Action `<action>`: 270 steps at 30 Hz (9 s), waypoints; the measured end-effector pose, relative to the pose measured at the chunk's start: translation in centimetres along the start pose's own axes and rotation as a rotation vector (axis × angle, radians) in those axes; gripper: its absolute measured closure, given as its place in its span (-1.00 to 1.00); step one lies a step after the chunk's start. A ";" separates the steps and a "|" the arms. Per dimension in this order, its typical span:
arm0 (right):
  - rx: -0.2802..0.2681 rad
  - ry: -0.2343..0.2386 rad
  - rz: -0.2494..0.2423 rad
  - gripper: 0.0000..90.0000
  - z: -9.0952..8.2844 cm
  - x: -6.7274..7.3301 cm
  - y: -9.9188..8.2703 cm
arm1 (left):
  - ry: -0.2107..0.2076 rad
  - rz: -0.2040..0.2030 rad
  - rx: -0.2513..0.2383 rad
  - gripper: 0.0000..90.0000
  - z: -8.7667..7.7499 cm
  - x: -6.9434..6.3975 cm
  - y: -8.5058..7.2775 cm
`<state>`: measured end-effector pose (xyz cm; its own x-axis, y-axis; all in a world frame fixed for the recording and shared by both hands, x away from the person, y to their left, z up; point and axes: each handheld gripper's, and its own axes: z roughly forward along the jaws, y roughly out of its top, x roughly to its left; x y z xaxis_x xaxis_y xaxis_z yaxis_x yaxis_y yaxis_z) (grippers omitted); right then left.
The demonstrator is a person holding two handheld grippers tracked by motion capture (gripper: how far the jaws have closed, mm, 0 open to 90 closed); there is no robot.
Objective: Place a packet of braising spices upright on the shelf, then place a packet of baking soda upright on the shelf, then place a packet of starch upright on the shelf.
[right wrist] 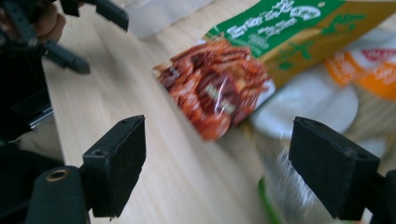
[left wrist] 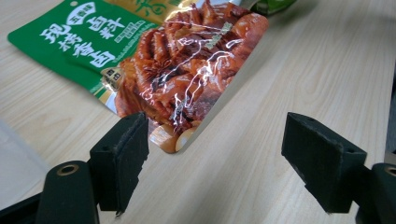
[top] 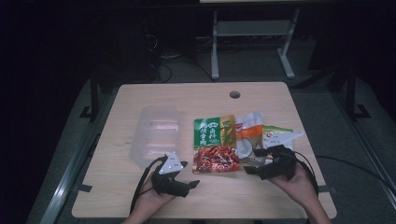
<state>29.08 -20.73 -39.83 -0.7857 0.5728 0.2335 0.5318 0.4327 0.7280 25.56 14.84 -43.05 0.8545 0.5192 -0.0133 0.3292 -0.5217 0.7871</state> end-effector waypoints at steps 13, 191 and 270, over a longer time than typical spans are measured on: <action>0.087 -0.005 0.051 -0.56 4.0 -3.7 6.2 | -0.010 -0.032 -0.027 -0.37 1.6 1.0 1.7; -0.096 0.008 -0.148 1.00 1.2 2.9 13.5 | -0.042 -0.015 -0.075 -0.14 -0.8 0.6 1.5; -0.155 0.078 -0.082 1.00 20.2 1.7 24.9 | -0.036 -0.022 -0.081 -0.20 -1.6 0.3 0.7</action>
<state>47.42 5.10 -34.34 -0.8498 0.4817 0.2141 0.4145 0.3597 0.8359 25.42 15.69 -41.49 0.8619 0.5044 -0.0521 0.3158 -0.4535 0.8334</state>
